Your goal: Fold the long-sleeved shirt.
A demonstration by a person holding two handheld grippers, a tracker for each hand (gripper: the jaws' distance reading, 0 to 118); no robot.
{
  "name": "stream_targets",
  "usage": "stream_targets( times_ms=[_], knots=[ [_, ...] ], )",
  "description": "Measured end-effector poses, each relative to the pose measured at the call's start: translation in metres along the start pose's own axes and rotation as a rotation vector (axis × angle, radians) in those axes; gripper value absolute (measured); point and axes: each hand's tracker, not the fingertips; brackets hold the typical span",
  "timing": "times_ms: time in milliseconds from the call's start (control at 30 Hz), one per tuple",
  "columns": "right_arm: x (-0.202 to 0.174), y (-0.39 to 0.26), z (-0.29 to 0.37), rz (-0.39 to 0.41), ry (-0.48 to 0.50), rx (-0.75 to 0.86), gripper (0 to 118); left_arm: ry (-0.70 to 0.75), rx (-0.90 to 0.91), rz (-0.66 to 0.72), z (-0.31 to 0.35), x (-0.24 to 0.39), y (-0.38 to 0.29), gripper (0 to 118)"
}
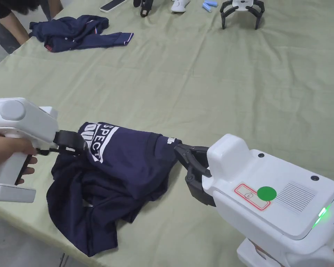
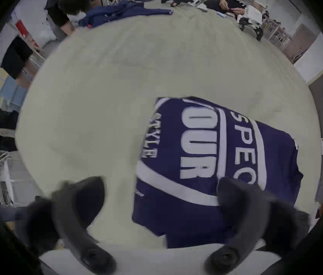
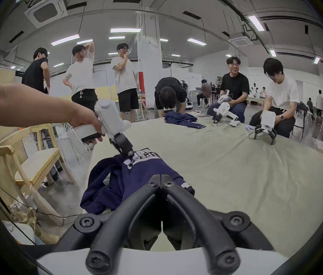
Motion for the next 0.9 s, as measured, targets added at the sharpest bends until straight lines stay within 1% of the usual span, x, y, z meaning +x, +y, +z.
stream_targets(
  times_ms=[33, 67, 133, 167, 233, 267, 300, 367, 400, 433, 467, 500, 533, 567, 633, 667, 733, 767, 833, 900],
  knots=[
    [-0.001, -0.001, 0.005, -0.006, -0.006, 0.002, 0, -0.023, 0.03, 0.022, 0.009, -0.007, -0.003, 111],
    [0.0, 0.0, 0.011, -0.017, -0.015, 0.005, 0, -0.042, 0.062, 0.055, 0.037, 0.005, -0.016, 110],
    [0.0, 0.002, 0.024, -0.027, -0.04, 0.017, 0, -0.012, 0.13, 0.108, 0.065, -0.002, -0.024, 105],
    [0.0, 0.005, 0.034, -0.035, -0.072, 0.029, 0, 0.025, 0.196, 0.103, 0.084, -0.002, -0.031, 105],
    [0.003, 0.01, 0.055, -0.072, -0.139, 0.063, 0, 0.148, 0.359, 0.084, 0.119, 0.008, -0.045, 105],
    [0.004, 0.013, 0.064, -0.086, -0.181, 0.073, 0, 0.187, 0.444, 0.057, 0.135, 0.02, -0.054, 104],
    [0.004, 0.016, 0.076, -0.095, -0.22, 0.088, 0, 0.191, 0.548, 0.026, 0.152, 0.036, -0.066, 103],
    [0.007, 0.022, 0.099, -0.126, -0.289, 0.108, 0, 0.209, 0.701, 0.029, 0.18, 0.08, -0.09, 99],
    [0.009, 0.024, 0.113, -0.134, -0.333, 0.122, 0, 0.168, 0.795, 0.012, 0.193, 0.101, -0.105, 98],
    [0.008, 0.026, 0.123, -0.14, -0.366, 0.13, 0, 0.148, 0.853, 0.01, 0.201, 0.119, -0.115, 97],
    [0.011, 0.028, 0.137, -0.16, -0.398, 0.131, 0, 0.133, 0.893, -0.01, 0.215, 0.152, -0.129, 94],
    [0.014, 0.03, 0.153, -0.17, -0.426, 0.15, 0, 0.109, 0.944, -0.053, 0.222, 0.18, -0.142, 83],
    [0.016, 0.031, 0.165, -0.169, -0.464, 0.161, 0, 0.099, 0.988, -0.083, 0.227, 0.199, -0.151, 69],
    [0.017, 0.033, 0.18, -0.169, -0.51, 0.163, 0, 0.074, 1.015, -0.114, 0.232, 0.223, -0.162, 51],
    [0.022, 0.033, 0.209, -0.184, -0.564, 0.19, 0, 0.017, 1.091, -0.137, 0.237, 0.26, -0.175, 10],
    [0.025, 0.033, 0.225, -0.189, -0.597, 0.19, 0, -0.001, 1.116, -0.144, 0.24, 0.282, -0.184, 4],
    [0.028, 0.031, 0.251, -0.173, -0.653, 0.199, 0, -0.008, 1.147, -0.131, 0.244, 0.32, -0.196, 3],
    [0.03, 0.029, 0.263, -0.171, -0.685, 0.199, 0, -0.035, 1.153, -0.131, 0.245, 0.338, -0.201, 2],
    [0.034, 0.023, 0.284, -0.183, -0.727, 0.202, 0, -0.069, 1.148, -0.139, 0.246, 0.373, -0.21, 2],
    [0.038, 0.018, 0.304, -0.191, -0.761, 0.199, 0, -0.11, 1.153, -0.108, 0.249, 0.401, -0.217, 2]
  ],
)
